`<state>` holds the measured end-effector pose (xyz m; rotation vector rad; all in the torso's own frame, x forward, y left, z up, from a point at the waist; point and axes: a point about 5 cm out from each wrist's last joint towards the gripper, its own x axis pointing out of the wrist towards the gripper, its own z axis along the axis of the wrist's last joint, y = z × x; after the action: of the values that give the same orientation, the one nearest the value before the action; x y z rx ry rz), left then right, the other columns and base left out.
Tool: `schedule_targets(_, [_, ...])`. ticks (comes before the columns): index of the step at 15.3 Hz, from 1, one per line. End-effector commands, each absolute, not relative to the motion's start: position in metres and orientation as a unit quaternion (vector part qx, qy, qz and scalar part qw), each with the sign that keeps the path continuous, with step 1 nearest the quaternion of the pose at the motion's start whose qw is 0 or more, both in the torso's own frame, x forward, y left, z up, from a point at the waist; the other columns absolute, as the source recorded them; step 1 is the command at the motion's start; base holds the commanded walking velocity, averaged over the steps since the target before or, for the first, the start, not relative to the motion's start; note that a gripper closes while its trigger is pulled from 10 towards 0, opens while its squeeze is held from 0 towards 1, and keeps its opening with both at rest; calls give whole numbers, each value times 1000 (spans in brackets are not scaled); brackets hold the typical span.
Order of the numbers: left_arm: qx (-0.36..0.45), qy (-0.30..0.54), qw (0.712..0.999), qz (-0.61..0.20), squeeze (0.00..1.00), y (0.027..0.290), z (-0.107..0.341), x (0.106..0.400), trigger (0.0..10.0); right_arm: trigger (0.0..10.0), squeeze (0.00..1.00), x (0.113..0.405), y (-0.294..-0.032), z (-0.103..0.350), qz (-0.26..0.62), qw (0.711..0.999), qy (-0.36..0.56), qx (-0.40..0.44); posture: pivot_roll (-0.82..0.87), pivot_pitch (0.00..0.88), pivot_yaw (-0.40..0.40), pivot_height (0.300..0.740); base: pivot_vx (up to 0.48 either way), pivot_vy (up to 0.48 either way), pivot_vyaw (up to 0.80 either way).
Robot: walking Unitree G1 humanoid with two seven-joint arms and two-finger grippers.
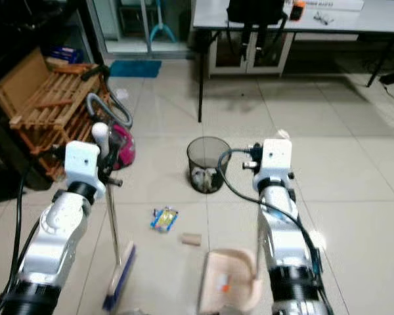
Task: Sweep floor
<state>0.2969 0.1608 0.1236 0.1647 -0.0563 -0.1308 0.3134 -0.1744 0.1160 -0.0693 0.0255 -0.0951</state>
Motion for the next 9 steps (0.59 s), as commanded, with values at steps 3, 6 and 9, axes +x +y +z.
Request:
schedule_targets(3, [86, -56, 992, -69, 0, 158, 135, 301, 10000, 10000, 0, 314, -182, 122, -58, 997, 2, -42, -40, 59, 38, 740, 386, 0, -404])
schedule_targets(6, [87, -57, 992, -69, 0, 158, 134, 301, 10000, 10000, 0, 314, -181, 123, -58, 997, 0, -42, -38, 64, 38, 740, 389, 0, 0])
schedule_targets(9, [88, -57, 992, -69, 0, 158, 134, 300, 10000, 10000, 0, 314, -182, 122, -60, 997, -2, -39, -37, 65, 37, 740, 387, 0, 0])
